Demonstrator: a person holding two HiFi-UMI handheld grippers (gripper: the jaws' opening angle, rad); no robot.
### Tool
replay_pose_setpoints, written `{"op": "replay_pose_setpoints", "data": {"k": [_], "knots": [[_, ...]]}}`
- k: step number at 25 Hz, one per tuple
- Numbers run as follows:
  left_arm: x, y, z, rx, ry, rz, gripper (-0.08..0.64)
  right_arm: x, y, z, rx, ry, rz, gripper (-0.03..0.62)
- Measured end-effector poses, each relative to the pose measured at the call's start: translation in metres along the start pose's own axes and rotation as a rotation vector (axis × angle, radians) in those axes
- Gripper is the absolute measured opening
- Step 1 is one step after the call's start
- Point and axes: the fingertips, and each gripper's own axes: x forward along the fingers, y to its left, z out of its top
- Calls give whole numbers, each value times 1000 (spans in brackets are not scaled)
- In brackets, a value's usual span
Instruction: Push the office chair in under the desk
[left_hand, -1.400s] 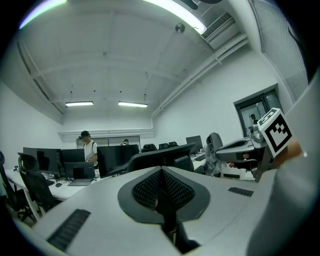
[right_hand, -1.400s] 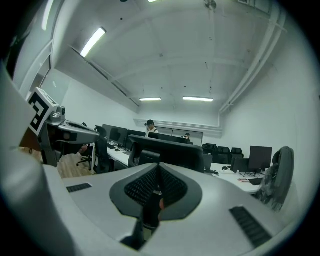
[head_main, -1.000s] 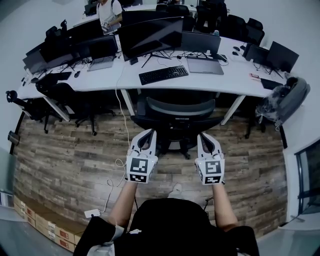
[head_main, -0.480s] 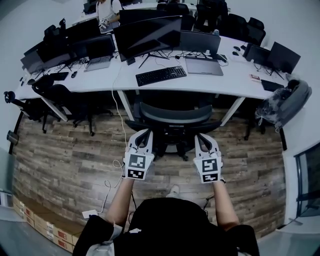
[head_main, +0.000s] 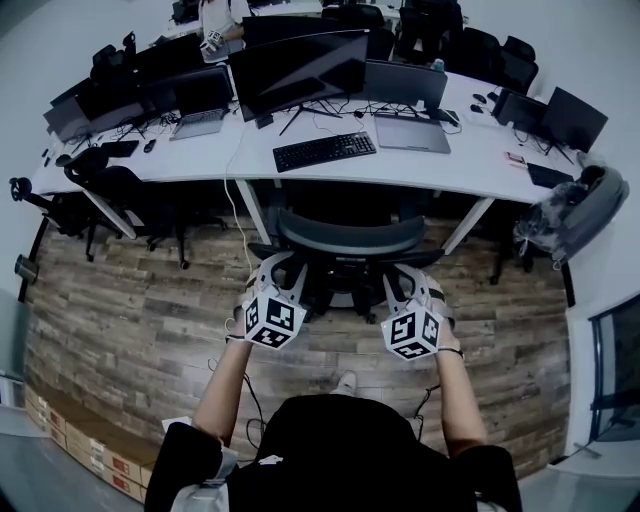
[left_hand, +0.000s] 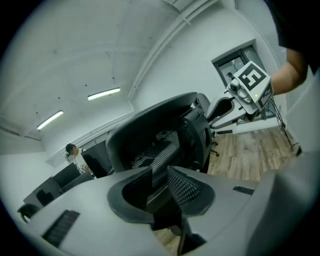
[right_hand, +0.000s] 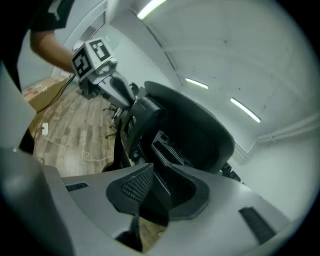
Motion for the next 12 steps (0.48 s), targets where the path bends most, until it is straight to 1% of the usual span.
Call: {"op": "replay_pose_setpoints", "data": {"k": [1, 2, 3, 5, 9, 12], "knots": [[2, -2, -1, 18, 8, -19, 113, 4, 3, -2, -55, 19, 15, 98], [5, -3, -3, 32, 18, -36, 142, 7, 5, -5, -97, 36, 30, 148], [9, -5, -6, 50, 33, -50, 160, 10, 7, -8, -128, 52, 40, 169], [15, -11, -13, 115, 67, -74, 206, 15, 9, -15, -178, 76, 43, 181], [29, -18, -22, 248, 105, -113, 311, 28, 8, -28, -245, 125, 48, 248], [41, -22, -30, 337, 134, -118, 347, 37, 10, -37, -278, 154, 53, 283]]}}
